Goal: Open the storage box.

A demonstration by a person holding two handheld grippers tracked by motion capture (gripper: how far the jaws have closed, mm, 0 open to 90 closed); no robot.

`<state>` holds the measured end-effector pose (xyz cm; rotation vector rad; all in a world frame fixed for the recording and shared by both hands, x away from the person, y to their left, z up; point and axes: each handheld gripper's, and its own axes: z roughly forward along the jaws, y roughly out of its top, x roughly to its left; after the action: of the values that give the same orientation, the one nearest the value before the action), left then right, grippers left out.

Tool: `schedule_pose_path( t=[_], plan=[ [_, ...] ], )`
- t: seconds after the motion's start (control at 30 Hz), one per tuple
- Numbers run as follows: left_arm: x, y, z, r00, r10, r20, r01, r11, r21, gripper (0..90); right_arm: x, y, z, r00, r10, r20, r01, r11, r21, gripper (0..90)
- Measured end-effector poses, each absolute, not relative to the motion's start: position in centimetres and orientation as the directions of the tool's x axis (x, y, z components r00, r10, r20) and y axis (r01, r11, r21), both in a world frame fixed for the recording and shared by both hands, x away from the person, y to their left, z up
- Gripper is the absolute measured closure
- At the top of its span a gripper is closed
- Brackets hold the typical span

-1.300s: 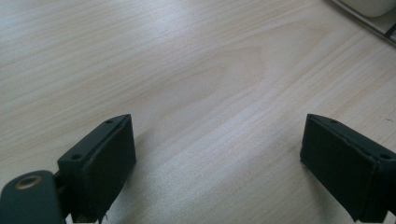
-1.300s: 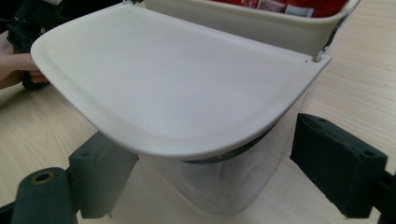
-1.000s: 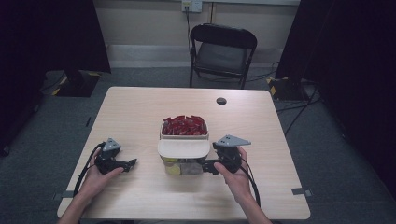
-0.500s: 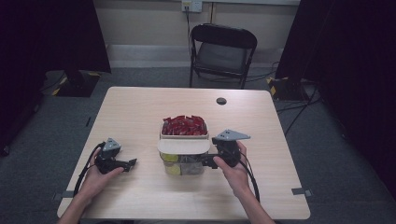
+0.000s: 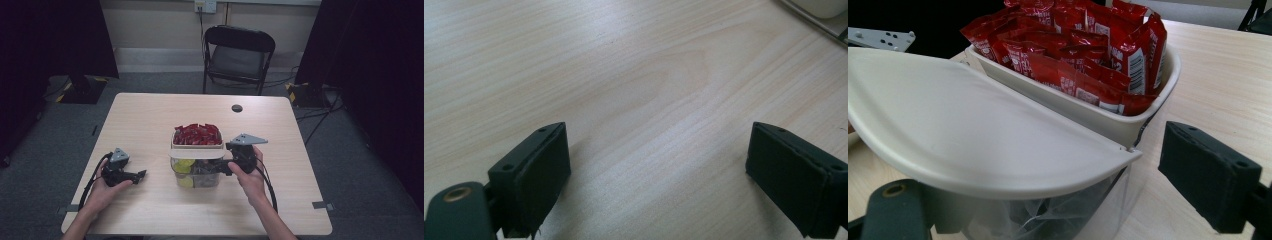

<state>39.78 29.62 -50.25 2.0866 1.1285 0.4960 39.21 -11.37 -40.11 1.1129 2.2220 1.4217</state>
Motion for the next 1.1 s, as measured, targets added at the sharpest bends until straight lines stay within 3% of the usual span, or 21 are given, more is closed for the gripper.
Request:
schedule_pose_path(
  t=[1.1],
  plan=[
    [39.7, 29.8, -50.2, 0.536, 0.844, -0.003, 0.574, -0.362, 0.735, 12.8, 42.1, -11.0, -39.1, -0.652, 0.733, 0.193, 0.448, 0.167, 0.878, 14.4]
  ],
)
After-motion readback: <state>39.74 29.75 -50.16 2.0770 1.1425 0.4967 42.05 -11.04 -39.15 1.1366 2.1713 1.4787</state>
